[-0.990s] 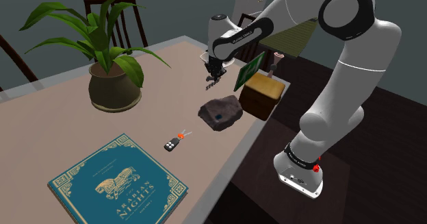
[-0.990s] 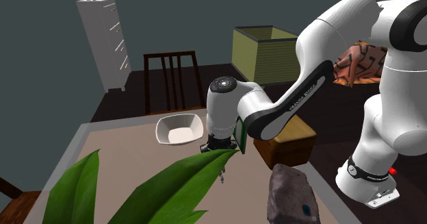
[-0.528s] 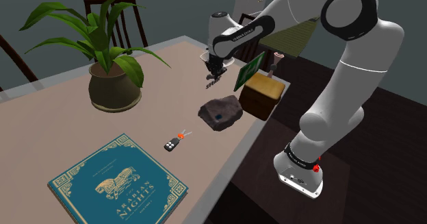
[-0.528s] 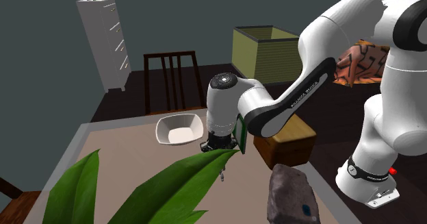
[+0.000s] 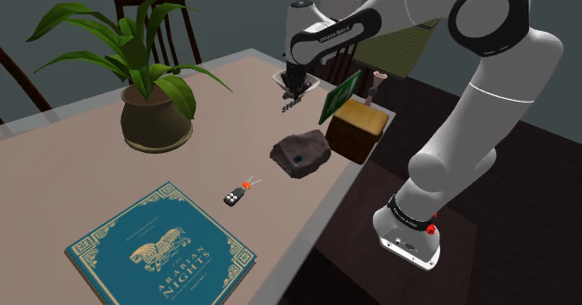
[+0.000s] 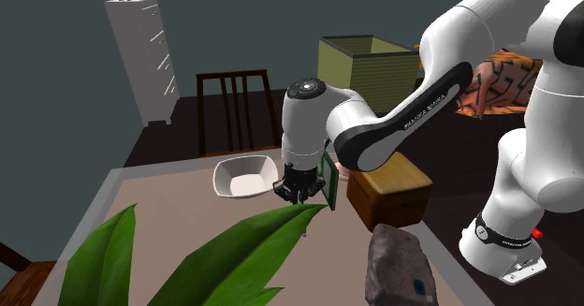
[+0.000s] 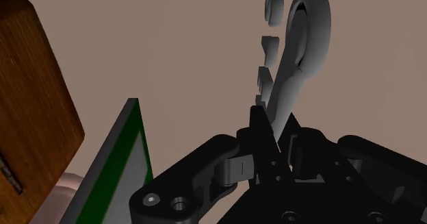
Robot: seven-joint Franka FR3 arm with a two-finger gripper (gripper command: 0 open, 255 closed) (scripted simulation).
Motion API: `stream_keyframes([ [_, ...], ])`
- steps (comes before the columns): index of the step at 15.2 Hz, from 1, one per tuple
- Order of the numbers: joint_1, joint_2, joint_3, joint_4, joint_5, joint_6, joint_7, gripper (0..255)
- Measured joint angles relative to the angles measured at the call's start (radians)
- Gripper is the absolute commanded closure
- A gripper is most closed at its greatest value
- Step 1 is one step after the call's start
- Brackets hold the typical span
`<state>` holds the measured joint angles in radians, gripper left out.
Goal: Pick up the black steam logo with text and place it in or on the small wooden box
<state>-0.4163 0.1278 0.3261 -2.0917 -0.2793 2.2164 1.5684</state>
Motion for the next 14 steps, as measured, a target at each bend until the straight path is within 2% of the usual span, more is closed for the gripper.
stream_keyframes([
  [14,-0.002,-0.079,0.008,0.099,0.057,-0.168,-0.059,255],
])
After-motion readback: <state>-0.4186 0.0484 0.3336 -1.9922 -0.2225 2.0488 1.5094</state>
